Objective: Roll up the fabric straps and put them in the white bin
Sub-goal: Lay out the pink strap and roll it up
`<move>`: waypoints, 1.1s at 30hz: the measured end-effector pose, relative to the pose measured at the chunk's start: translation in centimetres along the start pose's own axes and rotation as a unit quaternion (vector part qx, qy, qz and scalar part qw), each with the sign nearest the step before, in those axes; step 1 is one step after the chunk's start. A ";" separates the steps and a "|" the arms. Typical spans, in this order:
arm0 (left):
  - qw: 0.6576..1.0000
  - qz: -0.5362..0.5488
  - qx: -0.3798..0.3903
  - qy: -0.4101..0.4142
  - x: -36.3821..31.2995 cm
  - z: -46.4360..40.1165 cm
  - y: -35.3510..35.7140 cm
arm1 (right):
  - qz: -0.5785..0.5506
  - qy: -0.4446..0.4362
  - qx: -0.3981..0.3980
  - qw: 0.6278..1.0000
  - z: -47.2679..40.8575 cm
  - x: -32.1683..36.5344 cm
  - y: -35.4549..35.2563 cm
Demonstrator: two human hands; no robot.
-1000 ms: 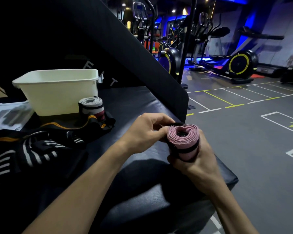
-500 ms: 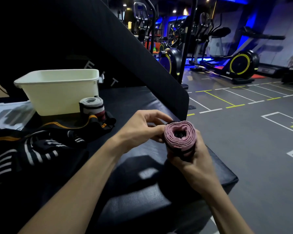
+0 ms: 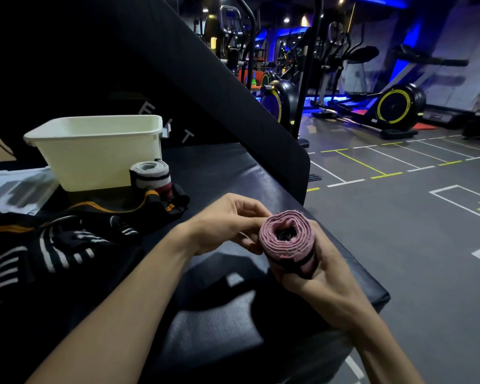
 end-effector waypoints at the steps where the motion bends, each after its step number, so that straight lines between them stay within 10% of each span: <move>1: 1.000 0.021 0.019 -0.012 0.2 0.2 0.3 | -0.005 0.001 0.004 1.000 0.0 0.0 0.1; 11: 1.000 0.017 0.012 0.016 -0.9 0.0 0.1 | -0.154 0.033 -0.068 0.985 -0.6 0.1 -1.1; 18: 0.984 -0.159 0.048 0.063 -2.3 -0.1 2.0 | 0.012 0.033 -0.111 0.993 -0.6 0.0 -0.5; 24: 0.990 -0.027 -0.112 0.076 -2.9 -0.2 -1.7 | -0.157 0.068 -0.196 0.966 -0.5 -1.0 -2.5; 33: 0.985 0.023 -0.148 0.084 -2.7 -0.5 -2.7 | -0.252 0.087 -0.100 0.959 -0.7 -0.9 -0.2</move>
Point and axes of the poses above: each hand's wrist, its own z-axis away from the middle knuckle, its own y-axis out of the palm, x = y × z, the point moved 10 cm from there along -z, towards the middle knuckle, and after that the axes turned 10 degrees about y, right-handed, at the moved point
